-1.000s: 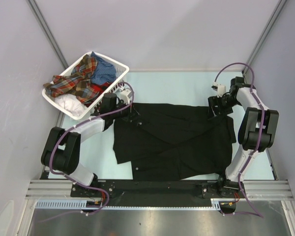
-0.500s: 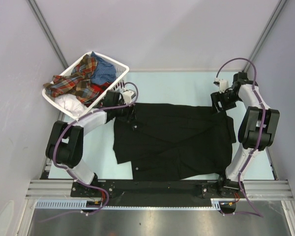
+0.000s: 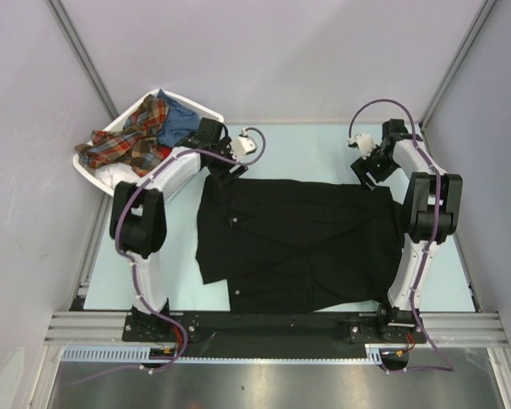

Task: Fold and stack the long sleeve shirts
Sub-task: Fold the shirt

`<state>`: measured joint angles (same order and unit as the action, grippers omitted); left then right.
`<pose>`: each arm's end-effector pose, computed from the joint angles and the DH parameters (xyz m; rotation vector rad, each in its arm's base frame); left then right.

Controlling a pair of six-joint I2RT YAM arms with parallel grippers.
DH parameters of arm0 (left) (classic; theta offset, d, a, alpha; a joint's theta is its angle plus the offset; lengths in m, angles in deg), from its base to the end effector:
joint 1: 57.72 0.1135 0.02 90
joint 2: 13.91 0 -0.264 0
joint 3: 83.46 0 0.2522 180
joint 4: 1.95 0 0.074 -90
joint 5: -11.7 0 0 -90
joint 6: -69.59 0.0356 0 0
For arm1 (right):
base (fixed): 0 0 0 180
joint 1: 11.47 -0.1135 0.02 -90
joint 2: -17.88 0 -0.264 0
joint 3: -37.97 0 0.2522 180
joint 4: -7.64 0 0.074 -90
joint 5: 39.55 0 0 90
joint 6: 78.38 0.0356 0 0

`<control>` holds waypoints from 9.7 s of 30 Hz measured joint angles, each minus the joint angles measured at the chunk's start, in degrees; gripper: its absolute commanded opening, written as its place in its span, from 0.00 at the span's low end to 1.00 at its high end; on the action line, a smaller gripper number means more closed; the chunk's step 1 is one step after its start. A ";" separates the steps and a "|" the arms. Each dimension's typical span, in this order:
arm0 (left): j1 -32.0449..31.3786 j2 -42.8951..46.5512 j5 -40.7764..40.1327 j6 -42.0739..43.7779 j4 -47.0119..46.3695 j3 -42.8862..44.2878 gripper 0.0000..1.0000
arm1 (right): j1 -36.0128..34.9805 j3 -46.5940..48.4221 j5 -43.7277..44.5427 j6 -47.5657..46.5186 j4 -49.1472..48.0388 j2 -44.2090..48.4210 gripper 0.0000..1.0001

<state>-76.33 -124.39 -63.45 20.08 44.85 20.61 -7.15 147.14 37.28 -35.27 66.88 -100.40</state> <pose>0.4026 -0.1452 0.2458 1.3062 2.0878 -0.1595 0.4336 -0.0246 0.2051 -1.0368 2.4969 0.0580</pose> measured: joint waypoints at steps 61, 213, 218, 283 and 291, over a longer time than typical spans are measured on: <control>-3.23 34.05 11.13 2.78 -0.50 -26.18 0.77 | 8.72 -17.49 -10.49 -16.57 18.84 36.57 0.84; -1.70 19.08 3.65 18.08 9.35 -28.33 0.00 | -3.58 -28.17 -21.11 -36.81 5.40 44.33 0.00; -0.79 15.41 3.80 18.08 8.90 -25.77 0.01 | -3.85 -23.85 -20.26 -38.91 1.95 37.31 0.00; 3.06 34.82 15.43 -6.03 4.15 -30.73 0.95 | -40.09 -50.14 0.24 -10.34 2.10 34.10 0.53; 5.81 34.84 15.23 -6.03 4.39 -30.73 0.95 | -41.97 -49.62 2.60 -7.04 1.22 33.00 0.00</control>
<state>-70.52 -89.55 -48.22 14.04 49.24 -10.12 -49.12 97.53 39.88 -42.31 68.10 -67.40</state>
